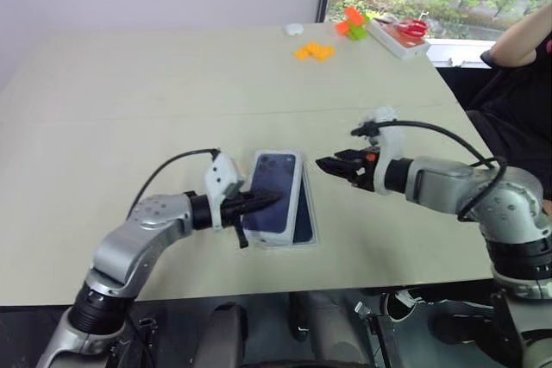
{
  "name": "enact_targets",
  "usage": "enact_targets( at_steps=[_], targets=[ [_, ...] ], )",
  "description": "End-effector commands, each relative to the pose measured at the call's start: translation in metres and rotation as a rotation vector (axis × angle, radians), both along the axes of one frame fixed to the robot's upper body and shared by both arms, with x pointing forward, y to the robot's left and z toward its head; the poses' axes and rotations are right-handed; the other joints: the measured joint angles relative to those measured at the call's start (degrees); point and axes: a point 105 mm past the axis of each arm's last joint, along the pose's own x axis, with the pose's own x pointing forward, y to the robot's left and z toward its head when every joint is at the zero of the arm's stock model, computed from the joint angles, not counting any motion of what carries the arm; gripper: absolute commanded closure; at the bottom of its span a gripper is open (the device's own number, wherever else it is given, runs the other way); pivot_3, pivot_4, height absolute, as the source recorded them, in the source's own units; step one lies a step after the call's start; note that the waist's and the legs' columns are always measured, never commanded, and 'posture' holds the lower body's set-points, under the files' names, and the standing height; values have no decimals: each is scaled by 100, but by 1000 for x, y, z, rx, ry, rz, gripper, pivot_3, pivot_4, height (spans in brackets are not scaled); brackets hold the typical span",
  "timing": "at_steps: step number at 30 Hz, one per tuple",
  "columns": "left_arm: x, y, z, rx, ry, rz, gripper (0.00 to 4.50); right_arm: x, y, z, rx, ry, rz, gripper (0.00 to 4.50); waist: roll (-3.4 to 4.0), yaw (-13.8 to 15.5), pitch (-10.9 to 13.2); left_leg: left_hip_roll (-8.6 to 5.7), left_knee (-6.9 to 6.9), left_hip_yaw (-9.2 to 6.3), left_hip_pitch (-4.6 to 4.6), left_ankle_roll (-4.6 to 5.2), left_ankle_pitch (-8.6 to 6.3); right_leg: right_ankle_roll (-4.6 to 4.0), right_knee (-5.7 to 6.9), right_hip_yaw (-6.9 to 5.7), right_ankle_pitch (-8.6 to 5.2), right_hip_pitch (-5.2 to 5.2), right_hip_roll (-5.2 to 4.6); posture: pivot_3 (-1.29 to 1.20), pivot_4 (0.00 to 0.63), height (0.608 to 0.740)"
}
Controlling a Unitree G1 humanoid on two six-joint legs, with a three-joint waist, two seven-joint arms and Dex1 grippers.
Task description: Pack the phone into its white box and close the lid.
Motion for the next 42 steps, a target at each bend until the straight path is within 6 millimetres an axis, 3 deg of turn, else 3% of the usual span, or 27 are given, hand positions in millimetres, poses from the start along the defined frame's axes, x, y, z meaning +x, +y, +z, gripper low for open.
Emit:
enact_targets(
  at_steps=[1, 5, 10, 13, 17, 23, 29, 35, 42],
  targets=[
    [5, 6, 21, -67, -49, 48, 4500, 3, 0, 10, -53, -91, 37, 1574, 0, 0, 0, 0, 0, 0, 0, 0, 0, 0, 1, 0, 0, 0, 0, 0, 150, 730],
    [20, 36, 41, -174, -28, 202, 4500, 5, -2, 9, -103, -133, 59, 1574, 0, 1, 0, 1, 3, -2, 2, 0, 0, 0, 3, -2, 1, -3, 2, 0, 150, 730],
    [40, 97, 32, -105, 39, 492, 4500, 5, -1, 6, -143, -169, 98, 1574, -1, -1, 0, 0, 4, -1, 7, 0, 0, 0, 4, -6, 1, -4, 2, 0, 150, 730],
    [49, 118, 16, -53, 103, 622, 4500, 2, 3, 4, -151, -171, 133, 2421, -1, 23, 0, -3, 5, -2, 7, 0, 0, -1, 4, -6, 2, -4, -3, 0, 150, 730],
    [34, 98, -1, 39, 157, 514, 4500, -5, 11, -3, -257, -206, 219, 4470, -3, 35, -1, -7, 6, -1, 3, -1, 0, -2, 2, -6, 3, -7, -11, 0, 150, 730],
    [22, 58, -22, 134, 195, 363, 4500, -17, 25, -14, -340, -226, 308, 4470, -4, 161, -2, -14, 8, -1, 5, -1, 0, -17, 3, -6, 12, -5, -17, 0, 150, 730],
    [16, 36, -24, 123, 210, 287, 4500, -20, 33, -18, -337, -221, 319, 4470, -4, 150, -2, -12, 12, -3, 6, -2, 1, -17, 7, -7, 12, -6, -11, 0, 150, 730],
    [1, 21, -20, 104, 221, 188, 4500, -26, 38, -22, -328, -200, 350, 4470, -5, 151, -3, -10, 13, -4, 9, -2, 1, -21, 15, -7, 15, -6, -6, 0, 150, 730],
    [-12, 18, -21, 109, 244, 126, 4500, -37, 40, -26, -332, -179, 407, 4470, -5, 153, -4, -11, 17, -4, 11, -2, 1, -21, 16, -7, 14, -3, -6, 0, 150, 730]
  ],
)
